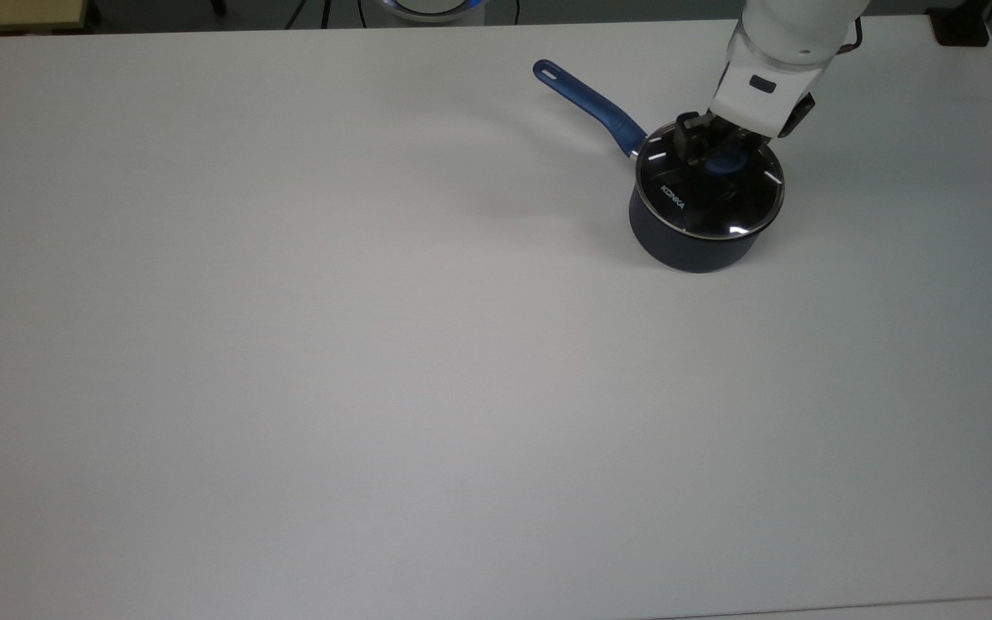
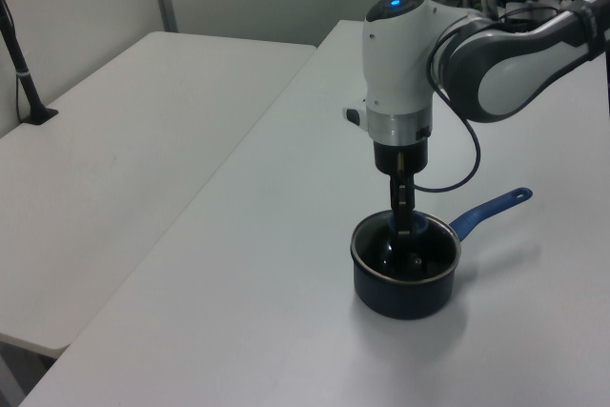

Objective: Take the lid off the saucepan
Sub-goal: 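Close the gripper on the blue knob of the glass lid, then lift the glass lid off the saucepan and carry it beside the pan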

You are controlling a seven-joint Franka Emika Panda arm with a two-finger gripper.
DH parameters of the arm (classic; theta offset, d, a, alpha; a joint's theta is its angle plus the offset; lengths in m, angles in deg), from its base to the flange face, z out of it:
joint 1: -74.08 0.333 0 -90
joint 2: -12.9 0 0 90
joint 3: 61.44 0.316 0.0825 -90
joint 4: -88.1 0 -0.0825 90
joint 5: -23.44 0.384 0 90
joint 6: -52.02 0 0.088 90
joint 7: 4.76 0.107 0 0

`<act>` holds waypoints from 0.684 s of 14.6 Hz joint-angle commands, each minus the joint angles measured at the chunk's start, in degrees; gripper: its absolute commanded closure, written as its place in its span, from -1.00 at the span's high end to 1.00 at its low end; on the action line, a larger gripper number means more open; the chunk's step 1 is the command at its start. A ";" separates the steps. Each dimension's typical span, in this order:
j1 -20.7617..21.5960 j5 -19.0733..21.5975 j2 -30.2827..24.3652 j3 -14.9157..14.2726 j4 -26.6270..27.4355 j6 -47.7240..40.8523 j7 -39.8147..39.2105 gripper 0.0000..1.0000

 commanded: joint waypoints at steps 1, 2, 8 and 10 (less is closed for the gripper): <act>0.22 -0.24 -4.80 -1.48 0.91 -4.54 -1.26 0.04; -1.09 -0.41 -5.15 -1.57 0.91 -4.81 -1.52 0.04; -11.45 -0.76 -5.24 -1.49 1.17 -6.21 -8.71 0.04; -15.58 -1.03 -5.16 -1.49 1.61 -6.39 -11.53 0.04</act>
